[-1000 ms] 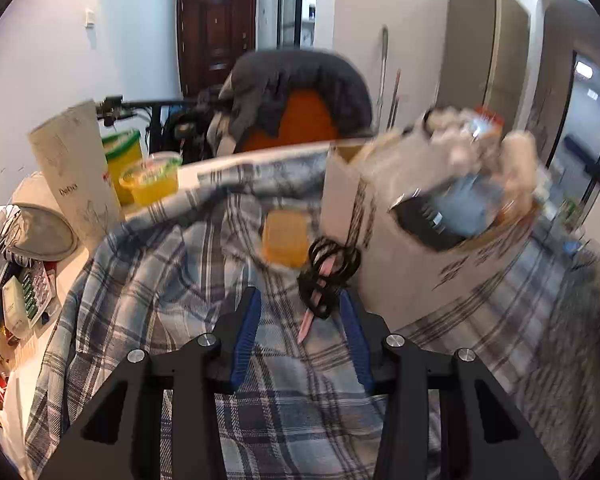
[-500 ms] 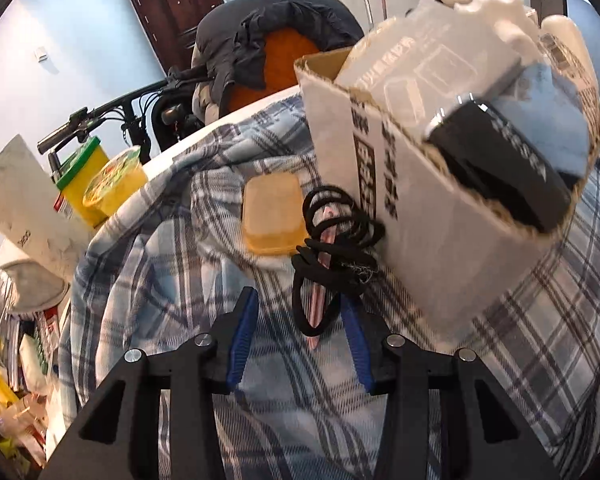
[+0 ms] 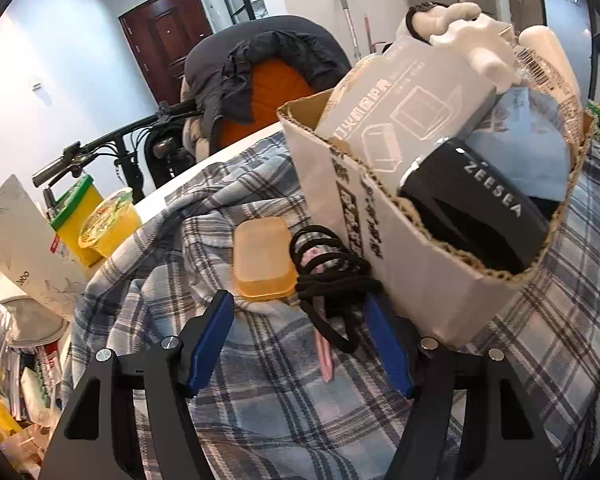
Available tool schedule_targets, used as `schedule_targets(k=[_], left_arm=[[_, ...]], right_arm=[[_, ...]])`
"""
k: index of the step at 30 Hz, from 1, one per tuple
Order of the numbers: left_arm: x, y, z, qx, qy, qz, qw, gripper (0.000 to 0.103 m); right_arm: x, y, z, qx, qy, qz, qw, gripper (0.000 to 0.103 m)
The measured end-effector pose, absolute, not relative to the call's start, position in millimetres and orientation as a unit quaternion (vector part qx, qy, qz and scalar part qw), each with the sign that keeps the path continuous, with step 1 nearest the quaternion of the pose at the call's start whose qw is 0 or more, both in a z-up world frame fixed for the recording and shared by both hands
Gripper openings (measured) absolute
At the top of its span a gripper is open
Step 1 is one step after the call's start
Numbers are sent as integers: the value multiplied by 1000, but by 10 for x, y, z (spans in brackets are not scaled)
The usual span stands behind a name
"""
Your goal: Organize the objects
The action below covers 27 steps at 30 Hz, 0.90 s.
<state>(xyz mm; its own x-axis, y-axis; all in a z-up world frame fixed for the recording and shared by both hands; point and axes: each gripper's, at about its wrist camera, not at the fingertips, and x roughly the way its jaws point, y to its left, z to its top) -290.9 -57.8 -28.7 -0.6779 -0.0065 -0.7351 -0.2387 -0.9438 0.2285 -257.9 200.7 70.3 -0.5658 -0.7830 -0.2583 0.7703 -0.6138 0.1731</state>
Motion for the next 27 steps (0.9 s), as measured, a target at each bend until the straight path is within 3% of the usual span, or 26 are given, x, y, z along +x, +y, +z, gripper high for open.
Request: schedule_targets(k=[9, 11, 13, 15, 27], left_arm=[[-2871, -614, -300, -402, 140, 899, 98, 67], [-2892, -590, -339, -410, 146, 895, 99, 48], [-2918, -551, -392, -420, 159, 889, 94, 16], [-2891, -525, -385, -414, 168, 890, 92, 5], [-2377, -1002, 295, -277, 56, 956, 82, 5]], right_arm=[[-2588, 2013, 698, 159, -23, -885, 438, 101], [-2590, 2012, 696, 159, -21, -884, 438, 101], [-2590, 2007, 694, 160, -18, -884, 438, 101], [-2580, 1995, 689, 160, -16, -884, 438, 101], [-2577, 2075, 730, 147, -30, -890, 431, 101]])
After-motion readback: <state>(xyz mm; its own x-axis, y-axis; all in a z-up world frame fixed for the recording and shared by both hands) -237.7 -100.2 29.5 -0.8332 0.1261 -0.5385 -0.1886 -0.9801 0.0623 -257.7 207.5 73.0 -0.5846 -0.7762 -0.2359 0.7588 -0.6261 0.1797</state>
